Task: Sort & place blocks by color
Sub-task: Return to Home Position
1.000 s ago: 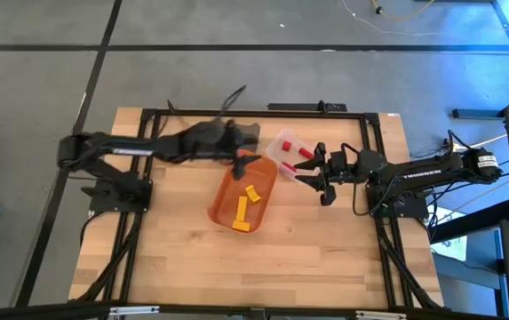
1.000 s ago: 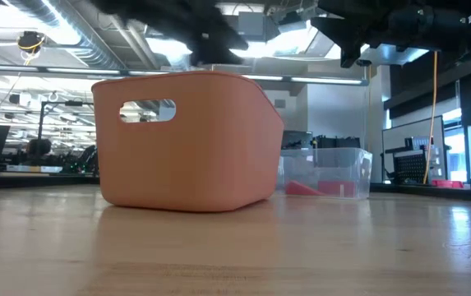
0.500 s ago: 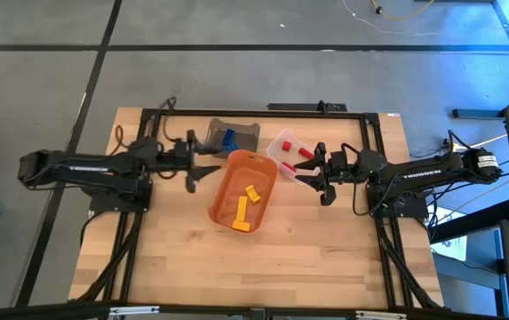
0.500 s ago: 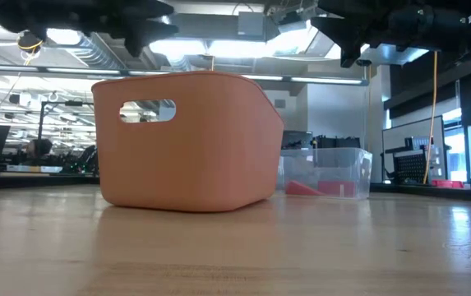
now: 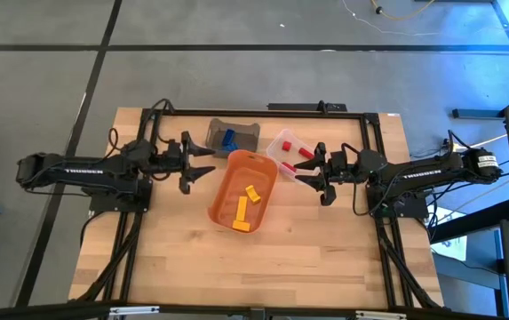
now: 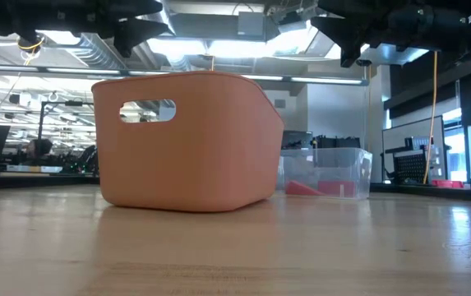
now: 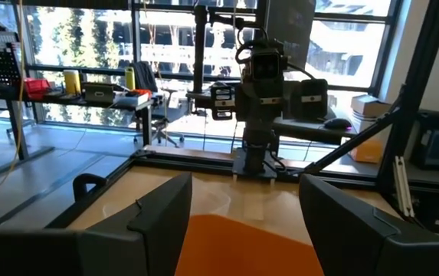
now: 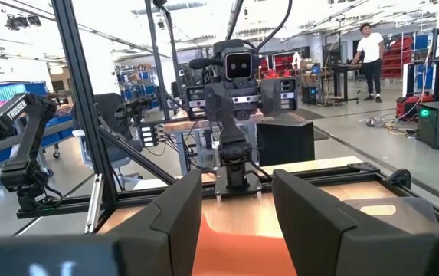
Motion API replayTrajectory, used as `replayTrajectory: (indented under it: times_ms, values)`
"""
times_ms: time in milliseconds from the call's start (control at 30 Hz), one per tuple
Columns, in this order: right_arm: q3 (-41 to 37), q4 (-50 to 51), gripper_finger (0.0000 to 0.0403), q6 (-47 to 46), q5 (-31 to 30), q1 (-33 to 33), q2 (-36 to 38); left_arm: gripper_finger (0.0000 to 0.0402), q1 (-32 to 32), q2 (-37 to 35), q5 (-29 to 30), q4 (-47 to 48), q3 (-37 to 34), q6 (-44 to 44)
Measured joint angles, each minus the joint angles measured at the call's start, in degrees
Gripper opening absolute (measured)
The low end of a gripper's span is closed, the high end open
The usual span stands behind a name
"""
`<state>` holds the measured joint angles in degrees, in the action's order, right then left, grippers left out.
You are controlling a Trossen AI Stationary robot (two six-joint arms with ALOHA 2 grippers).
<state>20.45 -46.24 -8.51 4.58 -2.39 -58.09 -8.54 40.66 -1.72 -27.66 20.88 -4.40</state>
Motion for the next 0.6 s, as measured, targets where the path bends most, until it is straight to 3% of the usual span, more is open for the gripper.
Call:
replayTrajectory:
  times_ms: [433, 600]
  values:
    - [0.0, 0.0, 0.0163, -0.2, 0.0, 0.0, 0.0, 0.0228, 0.0, 0.0, 0.0, 0.2, 0.0, -1.3]
    - [0.0, 0.1, 0.0163, -0.2, 0.0, 0.0, 0.0, 0.0171, 0.0, 0.0, 1.1, 0.2, 0.0, -2.6]
